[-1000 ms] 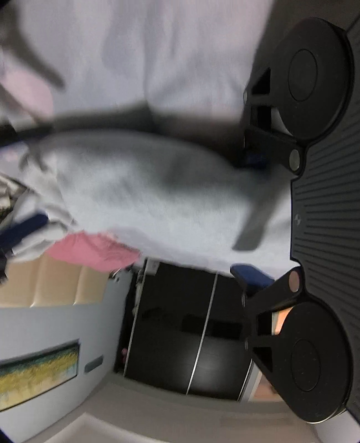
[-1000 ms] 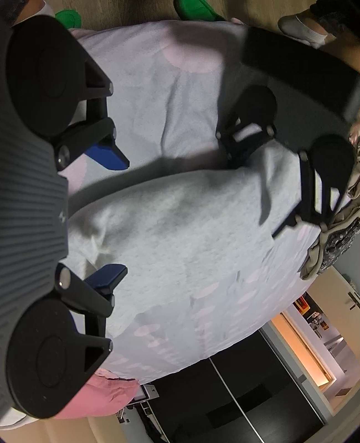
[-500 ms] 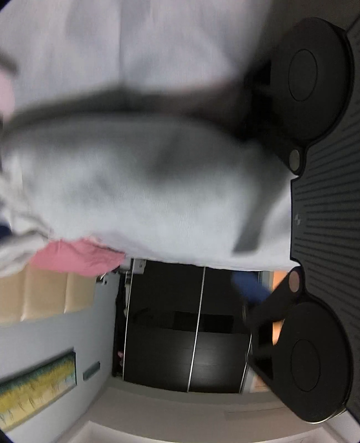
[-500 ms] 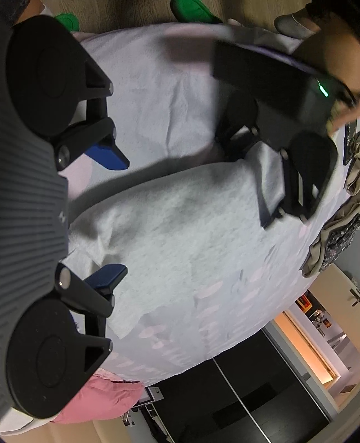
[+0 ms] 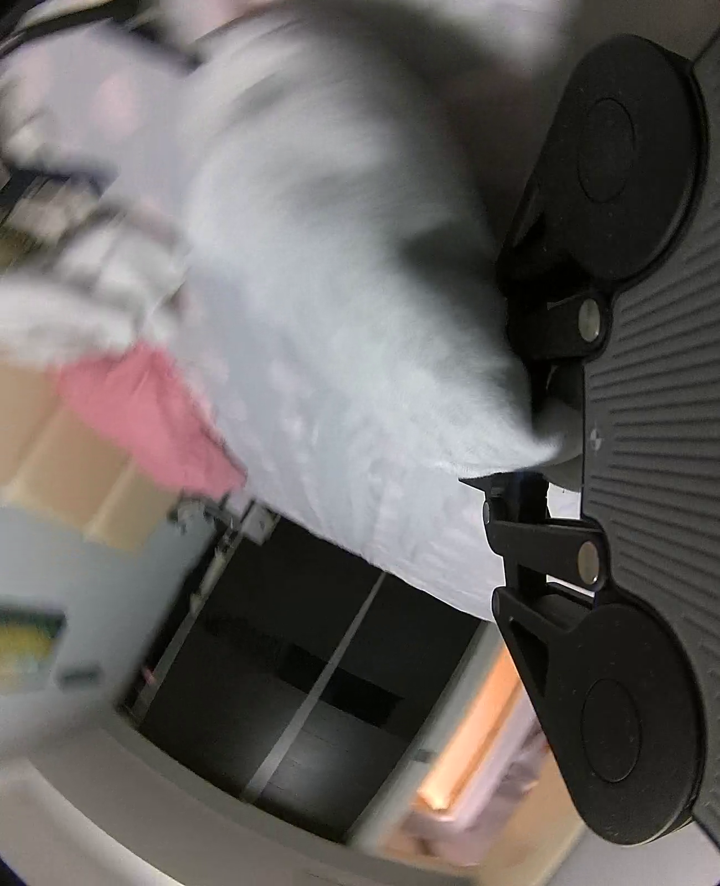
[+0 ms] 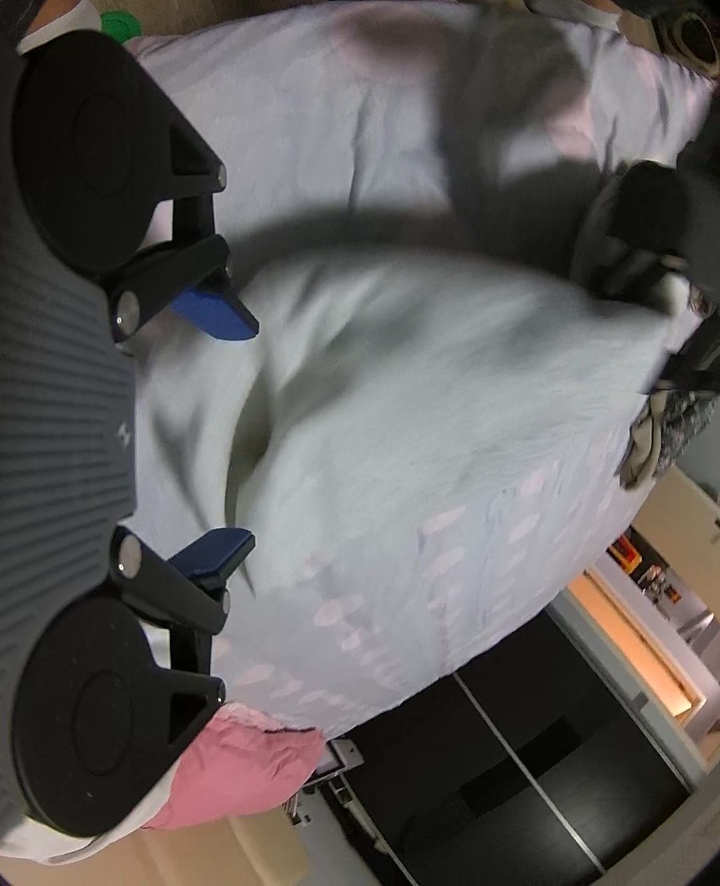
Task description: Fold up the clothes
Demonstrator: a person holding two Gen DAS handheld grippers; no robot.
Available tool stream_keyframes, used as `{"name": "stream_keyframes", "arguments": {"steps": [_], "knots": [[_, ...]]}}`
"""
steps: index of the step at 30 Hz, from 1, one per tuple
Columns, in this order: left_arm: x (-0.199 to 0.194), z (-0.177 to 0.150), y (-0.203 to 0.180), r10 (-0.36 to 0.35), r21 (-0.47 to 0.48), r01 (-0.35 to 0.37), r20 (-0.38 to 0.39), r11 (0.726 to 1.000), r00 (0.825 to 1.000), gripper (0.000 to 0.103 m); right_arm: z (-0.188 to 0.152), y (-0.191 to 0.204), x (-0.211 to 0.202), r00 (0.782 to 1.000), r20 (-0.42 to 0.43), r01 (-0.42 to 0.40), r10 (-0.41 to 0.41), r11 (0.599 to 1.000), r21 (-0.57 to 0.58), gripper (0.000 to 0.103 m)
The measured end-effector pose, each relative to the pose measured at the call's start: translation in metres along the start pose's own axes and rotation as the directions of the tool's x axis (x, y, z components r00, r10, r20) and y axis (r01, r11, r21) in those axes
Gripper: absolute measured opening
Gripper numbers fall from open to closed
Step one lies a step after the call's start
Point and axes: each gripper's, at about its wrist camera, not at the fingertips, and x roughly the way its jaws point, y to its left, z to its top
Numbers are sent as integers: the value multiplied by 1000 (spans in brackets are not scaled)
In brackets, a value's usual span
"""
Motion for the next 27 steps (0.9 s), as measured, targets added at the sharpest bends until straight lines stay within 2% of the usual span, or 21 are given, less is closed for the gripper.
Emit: {"name": "stream_keyframes", "arguments": {"steps": [4, 7, 11, 12, 14, 16, 17, 19, 20, 21, 23, 24, 25, 27], "knots": [[-39, 21, 50, 21, -171, -9, 68, 985, 997, 16, -1, -21, -17, 998, 56, -14, 9, 996, 93, 77], [-72, 28, 81, 13, -308, 27, 128, 951, 992, 16, 4, -37, -34, 993, 114, -24, 6, 987, 159, 77], [-104, 37, 132, -13, -487, 134, 244, 863, 970, 16, 13, -52, -56, 983, 179, -1, -34, 981, 194, 78], [-111, 34, 141, -26, -534, 173, 272, 827, 962, 16, 15, -56, -61, 981, 189, 6, -45, 979, 205, 79], [-117, 17, 159, -72, -650, 275, 321, 709, 944, 16, 14, -62, -69, 977, 203, 10, -57, 974, 225, 79], [-122, 0, 177, -107, -740, 368, 376, 563, 920, 15, 9, -67, -76, 974, 218, 2, -57, 969, 245, 79], [-121, -12, 184, -125, -778, 408, 400, 478, 908, 15, 7, -69, -79, 973, 225, -7, -53, 967, 256, 79], [-106, -47, 193, -168, -837, 466, 435, 286, 884, 15, 1, -71, -83, 973, 226, -13, -51, 961, 275, 79], [-93, -66, 195, -194, -855, 479, 444, 200, 875, 15, -1, -72, -85, 973, 225, -15, -51, 959, 284, 79], [-78, -86, 194, -216, -871, 475, 443, 128, 870, 15, -3, -72, -84, 974, 220, -18, -48, 958, 288, 79], [-45, -132, 190, -260, -900, 435, 415, 19, 872, 15, -6, -72, -80, 978, 205, -24, -38, 958, 287, 79], [-24, -157, 186, -284, -921, 390, 376, -10, 882, 15, -7, -70, -76, 980, 195, -30, -26, 960, 277, 79], [-3, -180, 183, -307, -944, 330, 320, -21, 896, 15, -6, -67, -72, 983, 185, -39, -10, 964, 263, 79], [33, -226, 181, -350, -991, 131, 132, -26, 928, 15, -1, -60, -61, 986, 163, -63, 25, 971, 230, 79]]}}
